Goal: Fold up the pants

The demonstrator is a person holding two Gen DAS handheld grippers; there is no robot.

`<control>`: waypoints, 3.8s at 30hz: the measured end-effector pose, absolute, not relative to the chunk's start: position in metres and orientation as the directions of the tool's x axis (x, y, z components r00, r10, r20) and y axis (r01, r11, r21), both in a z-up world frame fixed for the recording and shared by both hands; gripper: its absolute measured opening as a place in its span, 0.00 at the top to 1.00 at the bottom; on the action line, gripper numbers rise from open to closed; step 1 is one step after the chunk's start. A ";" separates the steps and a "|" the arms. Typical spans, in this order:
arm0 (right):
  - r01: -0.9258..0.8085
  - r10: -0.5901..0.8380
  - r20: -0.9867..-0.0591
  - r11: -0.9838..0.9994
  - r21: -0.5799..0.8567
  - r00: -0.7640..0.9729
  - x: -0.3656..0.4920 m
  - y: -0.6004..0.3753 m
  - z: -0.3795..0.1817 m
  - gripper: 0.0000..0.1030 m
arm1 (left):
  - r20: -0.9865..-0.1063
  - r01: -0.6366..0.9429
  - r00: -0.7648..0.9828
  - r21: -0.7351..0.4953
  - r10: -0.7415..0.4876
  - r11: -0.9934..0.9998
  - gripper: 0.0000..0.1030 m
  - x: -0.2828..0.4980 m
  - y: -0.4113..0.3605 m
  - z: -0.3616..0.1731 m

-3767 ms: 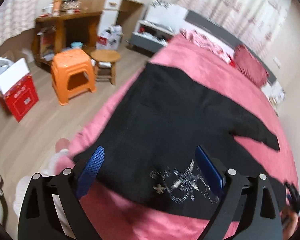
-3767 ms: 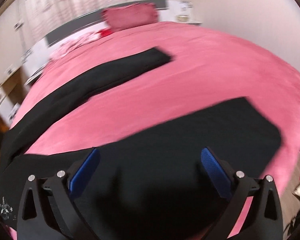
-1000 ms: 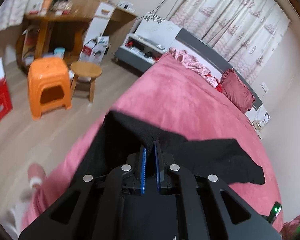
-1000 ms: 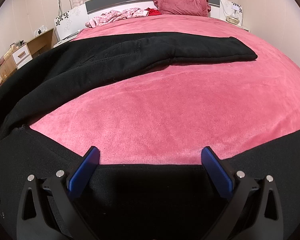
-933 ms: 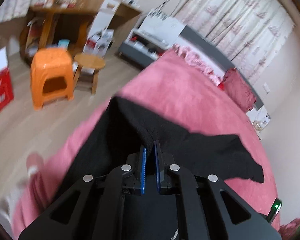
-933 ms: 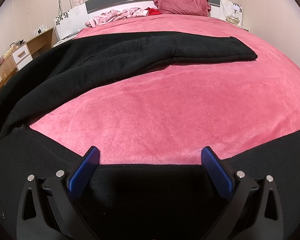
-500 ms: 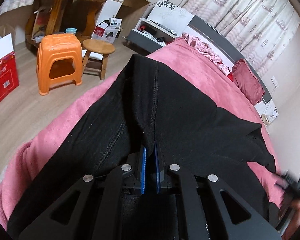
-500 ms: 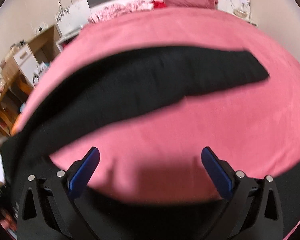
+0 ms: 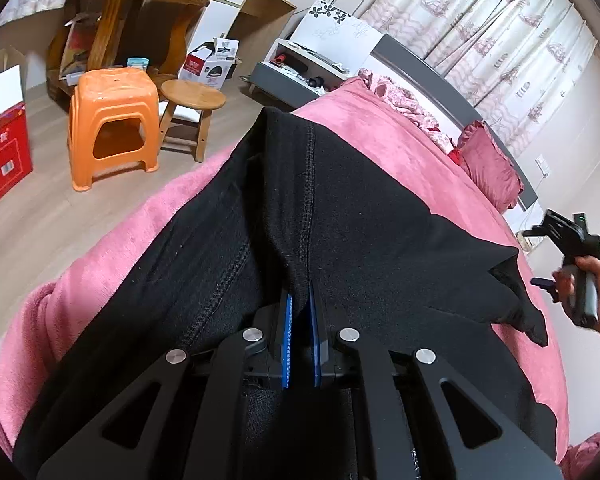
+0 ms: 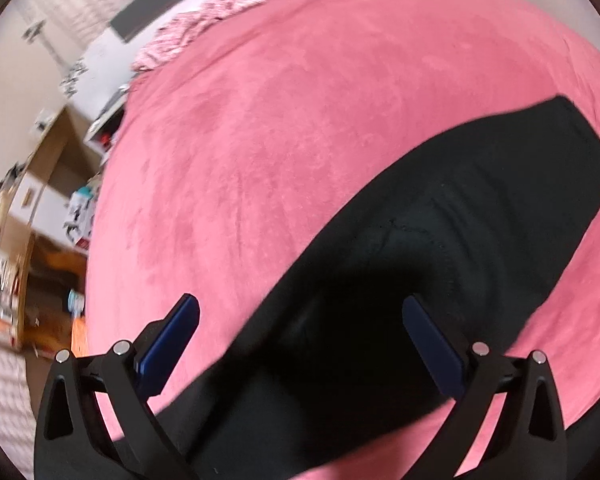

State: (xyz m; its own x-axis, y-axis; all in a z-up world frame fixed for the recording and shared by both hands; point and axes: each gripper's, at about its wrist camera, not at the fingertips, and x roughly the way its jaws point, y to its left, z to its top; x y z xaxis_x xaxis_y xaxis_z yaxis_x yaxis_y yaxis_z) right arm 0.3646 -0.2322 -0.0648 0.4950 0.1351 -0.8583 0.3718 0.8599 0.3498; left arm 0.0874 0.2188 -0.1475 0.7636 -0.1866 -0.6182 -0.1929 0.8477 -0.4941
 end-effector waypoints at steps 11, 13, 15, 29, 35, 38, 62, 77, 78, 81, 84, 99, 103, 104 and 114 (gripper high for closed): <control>0.409 0.155 -0.880 0.840 0.357 0.449 0.362 -0.251 -0.093 0.78 | -0.614 -0.190 0.765 -0.503 -0.195 0.843 0.94 0.087 0.219 -0.148; 0.390 0.198 -0.857 0.826 0.407 0.475 0.352 -0.258 -0.089 0.89 | -0.611 -0.189 0.766 -0.514 -0.203 0.837 0.94 0.087 0.219 -0.147; 0.378 0.226 -0.838 0.813 0.443 0.497 0.341 -0.264 -0.084 0.91 | -0.604 -0.189 0.766 -0.539 -0.221 0.821 0.94 0.087 0.223 -0.145; 0.225 0.347 -0.706 0.782 0.581 0.618 0.239 -0.284 -0.018 0.93 | -0.425 -0.174 0.878 -0.712 -0.220 0.680 0.94 0.075 0.278 -0.073; 0.176 0.378 -0.663 0.772 0.611 0.646 0.171 -0.286 -0.010 0.93 | -0.422 -0.187 0.882 -0.722 -0.211 0.666 0.94 0.061 0.298 -0.062; 0.166 0.380 -0.654 0.771 0.615 0.654 0.146 -0.287 -0.015 0.93 | -0.444 -0.188 0.864 -0.723 -0.239 0.664 0.94 0.054 0.297 -0.067; 0.243 0.353 -0.655 0.728 0.641 0.668 0.123 -0.301 -0.056 0.93 | -0.648 -0.319 0.672 -0.691 -0.359 0.649 0.91 0.100 0.271 -0.115; 0.112 0.394 -0.652 0.797 0.593 0.647 0.021 -0.293 -0.046 0.92 | -0.592 -0.187 0.713 -0.677 -0.376 0.712 0.95 0.033 0.313 -0.054; 0.118 0.392 -0.664 0.802 0.586 0.637 0.014 -0.291 -0.053 0.92 | -0.602 -0.204 0.704 -0.680 -0.376 0.705 0.95 0.030 0.314 -0.062; 0.144 0.394 -0.700 0.805 0.576 0.596 -0.007 -0.285 -0.078 0.92 | -0.644 -0.277 0.666 -0.683 -0.377 0.676 0.95 0.017 0.318 -0.090; 0.183 0.391 -0.724 0.797 0.575 0.568 -0.016 -0.284 -0.103 0.92 | -0.681 -0.310 0.629 -0.661 -0.374 0.683 0.95 0.009 0.318 -0.107; 0.256 0.356 -0.680 0.736 0.626 0.640 -0.012 -0.328 -0.122 0.36 | -0.678 -0.301 0.624 -0.668 -0.389 0.680 0.87 -0.017 0.296 -0.085; 0.350 0.305 -0.670 0.667 0.657 0.676 -0.010 -0.364 -0.130 0.38 | -0.626 -0.256 0.626 -0.729 -0.465 0.635 0.87 -0.015 0.283 -0.087; 0.371 0.300 -0.661 0.638 0.675 0.687 -0.010 -0.375 -0.132 0.39 | -0.602 -0.247 0.638 -0.750 -0.480 0.613 0.87 -0.016 0.281 -0.086; 0.457 0.219 -0.658 0.563 0.688 0.721 0.021 -0.429 -0.143 0.53 | -0.662 -0.265 0.557 -0.714 -0.501 0.648 0.86 -0.004 0.244 -0.099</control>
State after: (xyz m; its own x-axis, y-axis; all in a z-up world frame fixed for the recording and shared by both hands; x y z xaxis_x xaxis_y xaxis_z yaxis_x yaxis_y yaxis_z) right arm 0.0211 -0.4291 -0.1431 0.7206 0.2185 -0.6580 0.4575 0.5633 0.6880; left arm -0.0039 0.2445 -0.0985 0.5574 -0.5008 -0.6622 -0.2655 0.6482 -0.7137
